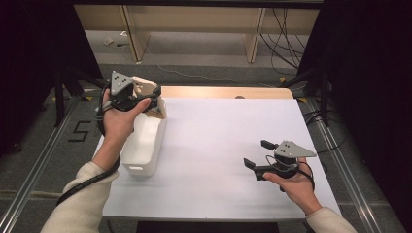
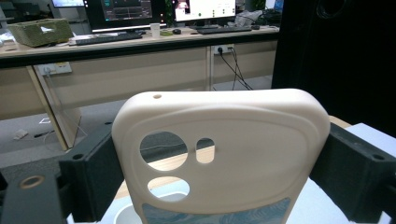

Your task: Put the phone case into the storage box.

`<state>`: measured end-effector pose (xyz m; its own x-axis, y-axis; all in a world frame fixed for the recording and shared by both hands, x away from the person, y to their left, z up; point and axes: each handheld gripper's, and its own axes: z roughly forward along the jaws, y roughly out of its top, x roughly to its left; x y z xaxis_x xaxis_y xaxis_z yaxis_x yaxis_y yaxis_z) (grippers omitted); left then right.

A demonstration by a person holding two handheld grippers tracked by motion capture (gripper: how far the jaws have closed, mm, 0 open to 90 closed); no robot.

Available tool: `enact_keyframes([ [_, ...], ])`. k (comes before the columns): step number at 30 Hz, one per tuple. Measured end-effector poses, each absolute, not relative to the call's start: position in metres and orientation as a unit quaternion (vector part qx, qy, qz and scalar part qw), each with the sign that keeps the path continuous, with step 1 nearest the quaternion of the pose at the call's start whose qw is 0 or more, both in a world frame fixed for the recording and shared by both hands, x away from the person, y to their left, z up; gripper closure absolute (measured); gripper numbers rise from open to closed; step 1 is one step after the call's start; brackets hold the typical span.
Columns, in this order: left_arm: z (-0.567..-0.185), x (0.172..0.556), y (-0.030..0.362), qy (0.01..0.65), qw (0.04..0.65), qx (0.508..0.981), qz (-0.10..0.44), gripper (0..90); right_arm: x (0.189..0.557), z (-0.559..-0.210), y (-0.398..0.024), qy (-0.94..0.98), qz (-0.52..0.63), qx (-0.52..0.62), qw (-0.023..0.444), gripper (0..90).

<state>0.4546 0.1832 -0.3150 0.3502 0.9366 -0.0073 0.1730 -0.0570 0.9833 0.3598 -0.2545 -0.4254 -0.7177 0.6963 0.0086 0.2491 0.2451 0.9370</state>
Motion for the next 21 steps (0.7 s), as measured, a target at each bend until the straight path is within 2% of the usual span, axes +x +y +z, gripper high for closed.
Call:
enact_keyframes([
  [21, -0.322, 0.466, 0.190, 0.450, 0.517, 0.629, 0.366, 10.7, 0.360, -0.426, -0.254, 0.760, 0.531, 0.311, 0.209, 9.5],
])
